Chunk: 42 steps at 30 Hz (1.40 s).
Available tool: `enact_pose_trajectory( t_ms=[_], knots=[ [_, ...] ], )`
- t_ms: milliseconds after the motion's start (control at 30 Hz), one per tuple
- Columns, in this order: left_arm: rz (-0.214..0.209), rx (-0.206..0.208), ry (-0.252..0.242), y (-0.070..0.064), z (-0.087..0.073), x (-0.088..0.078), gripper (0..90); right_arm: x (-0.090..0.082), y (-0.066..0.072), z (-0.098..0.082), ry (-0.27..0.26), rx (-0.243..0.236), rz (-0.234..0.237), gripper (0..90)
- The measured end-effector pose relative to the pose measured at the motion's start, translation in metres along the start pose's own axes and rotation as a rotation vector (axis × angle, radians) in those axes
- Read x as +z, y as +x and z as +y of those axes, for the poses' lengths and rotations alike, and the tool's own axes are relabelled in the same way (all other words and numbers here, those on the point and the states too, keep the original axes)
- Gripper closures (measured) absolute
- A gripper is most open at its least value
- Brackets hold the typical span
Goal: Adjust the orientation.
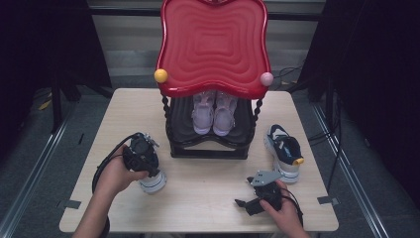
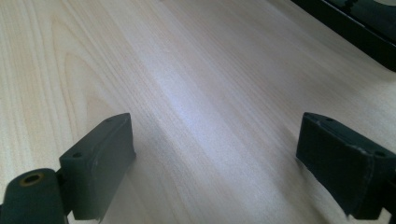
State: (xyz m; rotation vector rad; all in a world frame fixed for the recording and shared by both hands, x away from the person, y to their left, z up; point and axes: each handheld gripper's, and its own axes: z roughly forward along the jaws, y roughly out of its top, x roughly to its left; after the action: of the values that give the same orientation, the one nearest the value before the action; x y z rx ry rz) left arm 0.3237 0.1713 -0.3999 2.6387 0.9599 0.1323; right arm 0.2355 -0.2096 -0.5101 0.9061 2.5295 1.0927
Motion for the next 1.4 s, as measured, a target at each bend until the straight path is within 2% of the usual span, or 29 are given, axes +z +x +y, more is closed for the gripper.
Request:
enact_pose_trajectory(
  t_ms=[133,267,300,433,533,600,700,867,1400],
  knots=[
    [0.001,0.071,0.090,0.001,0.004,0.002,48.4,0.000,0.000,0.000,0.001,0.003,0.001,10.7],
    [-0.006,0.091,0.124,0.003,0.007,0.004,48.3,0.000,0.000,0.000,0.002,0.003,0.000,10.7],
    [-0.007,0.084,0.128,0.003,0.008,0.004,48.5,0.000,0.000,0.000,0.000,0.003,0.000,10.7],
    [-0.020,0.112,0.163,0.003,0.012,0.007,50.8,0.000,0.000,0.000,0.001,0.002,-0.002,10.7],
    [-0.037,0.133,0.181,-0.001,0.015,0.010,56.5,0.000,0.000,0.000,-0.001,0.005,0.000,10.7],
    [-0.031,0.134,0.195,-0.002,0.017,0.011,56.6,0.000,0.000,0.000,-0.001,0.005,0.000,10.7],
    [-0.052,0.109,0.201,-0.004,0.018,0.011,56.6,0.000,0.000,0.000,-0.002,0.007,0.004,10.7],
    [-0.068,0.113,0.212,-0.007,0.019,0.011,57.4,0.000,0.000,0.000,0.000,0.006,0.002,10.7],
    [-0.104,0.063,0.265,-0.002,0.023,0.027,59.2,0.000,0.000,0.000,0.002,0.007,0.003,10.8]
  ],
)
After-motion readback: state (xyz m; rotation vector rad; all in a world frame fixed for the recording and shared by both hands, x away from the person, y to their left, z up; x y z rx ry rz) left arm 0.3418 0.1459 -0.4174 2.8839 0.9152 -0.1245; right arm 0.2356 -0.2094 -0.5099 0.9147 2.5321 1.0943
